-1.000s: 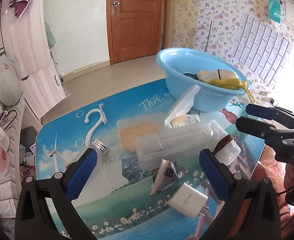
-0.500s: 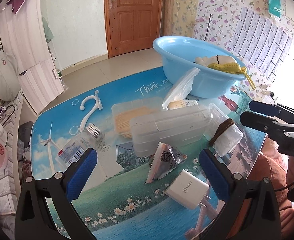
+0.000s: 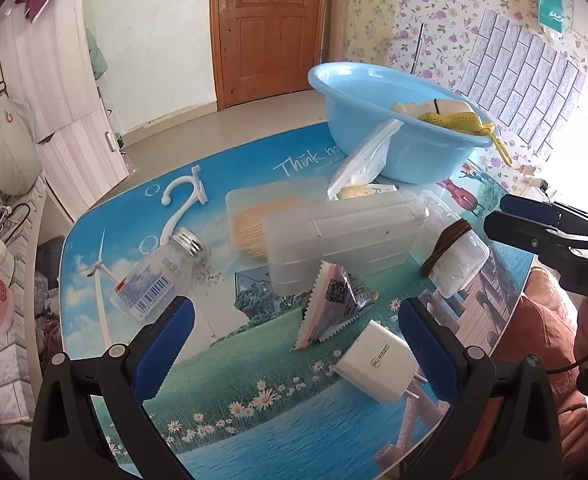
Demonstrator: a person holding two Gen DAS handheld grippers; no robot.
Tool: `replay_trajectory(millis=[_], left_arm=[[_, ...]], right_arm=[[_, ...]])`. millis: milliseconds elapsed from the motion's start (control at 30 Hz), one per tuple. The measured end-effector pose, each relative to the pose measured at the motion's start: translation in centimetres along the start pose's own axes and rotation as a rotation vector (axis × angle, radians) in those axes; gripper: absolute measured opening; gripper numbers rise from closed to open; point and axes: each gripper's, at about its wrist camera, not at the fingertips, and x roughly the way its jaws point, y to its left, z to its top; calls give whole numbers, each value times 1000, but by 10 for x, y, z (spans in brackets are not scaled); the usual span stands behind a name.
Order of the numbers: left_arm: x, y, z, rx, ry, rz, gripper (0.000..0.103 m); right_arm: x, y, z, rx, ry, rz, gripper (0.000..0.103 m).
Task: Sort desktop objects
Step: 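Move both tools back toward the clear box and white charger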
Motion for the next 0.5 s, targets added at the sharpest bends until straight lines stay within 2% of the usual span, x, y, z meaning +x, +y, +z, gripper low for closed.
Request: replay_trajectory(millis=[500], left_arm=[[17, -5, -22, -15, 56, -46, 102]], right_arm=[[9, 5, -14, -6, 39, 35, 66]])
